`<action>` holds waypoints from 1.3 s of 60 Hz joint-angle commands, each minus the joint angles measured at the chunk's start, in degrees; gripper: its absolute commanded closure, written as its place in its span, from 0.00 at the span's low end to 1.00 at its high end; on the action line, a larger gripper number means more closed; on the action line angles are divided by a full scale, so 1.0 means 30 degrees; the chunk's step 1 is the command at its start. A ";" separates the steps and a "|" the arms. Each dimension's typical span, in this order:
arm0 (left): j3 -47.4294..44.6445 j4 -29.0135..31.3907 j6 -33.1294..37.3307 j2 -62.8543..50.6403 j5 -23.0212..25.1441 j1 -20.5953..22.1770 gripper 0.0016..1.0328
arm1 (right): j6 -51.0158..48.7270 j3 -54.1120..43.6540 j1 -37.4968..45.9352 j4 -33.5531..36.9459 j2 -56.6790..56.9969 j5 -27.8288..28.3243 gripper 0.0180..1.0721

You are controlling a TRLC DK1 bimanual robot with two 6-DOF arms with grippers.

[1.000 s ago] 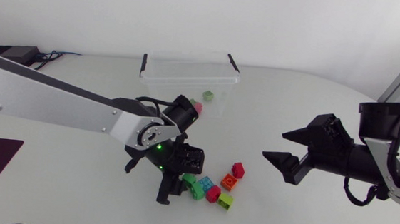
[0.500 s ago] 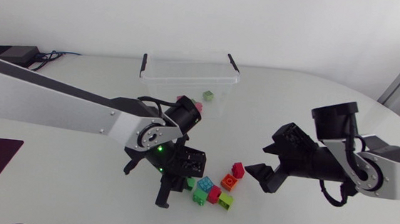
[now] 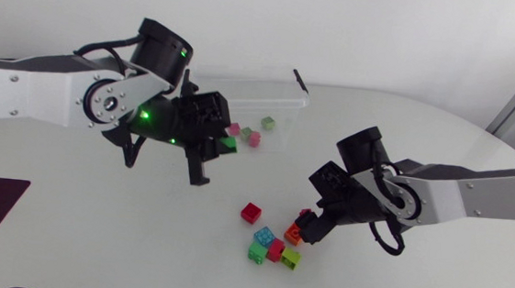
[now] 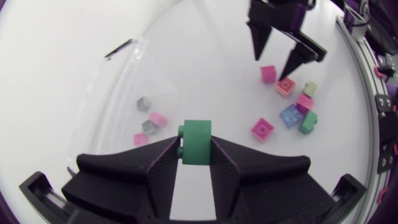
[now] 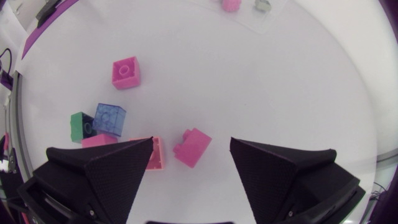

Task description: Pick up the duplo bricks and place them in the container

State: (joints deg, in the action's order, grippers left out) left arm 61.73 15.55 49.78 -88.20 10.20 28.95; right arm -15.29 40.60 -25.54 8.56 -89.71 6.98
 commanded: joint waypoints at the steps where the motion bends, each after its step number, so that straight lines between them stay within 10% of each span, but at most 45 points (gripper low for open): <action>1: 0.0779 -0.1170 -0.1769 0.0280 0.0146 -0.0656 0.87 | 0.0965 0.0559 -0.0217 0.0341 -0.0770 -0.0453 0.20; 24: 0.2478 -0.6824 -0.6134 -0.2415 -0.0381 -0.1359 0.87 | 0.1463 0.1086 -0.0246 0.0370 -0.2205 -0.1039 0.67; 45: 0.3299 -0.7674 -0.6984 -0.3792 -0.0850 -0.1359 0.87 | 0.1288 0.0324 -0.0159 0.0663 -0.0741 -0.0863 0.68; 54: 0.3064 -0.7645 -0.6954 -0.3528 -0.0879 -0.1417 0.87 | 0.1317 0.0500 -0.0041 0.0898 -0.0389 -0.0863 0.18; 78: 0.2947 -0.7615 -0.6866 -0.3206 -0.0879 -0.1622 0.87 | 0.0760 0.0764 0.1160 0.0751 -0.0711 -0.0746 0.07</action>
State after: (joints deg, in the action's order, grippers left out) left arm 69.76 -6.57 29.95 -98.70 7.97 24.38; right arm -12.21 42.96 -23.03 10.94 -90.17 4.64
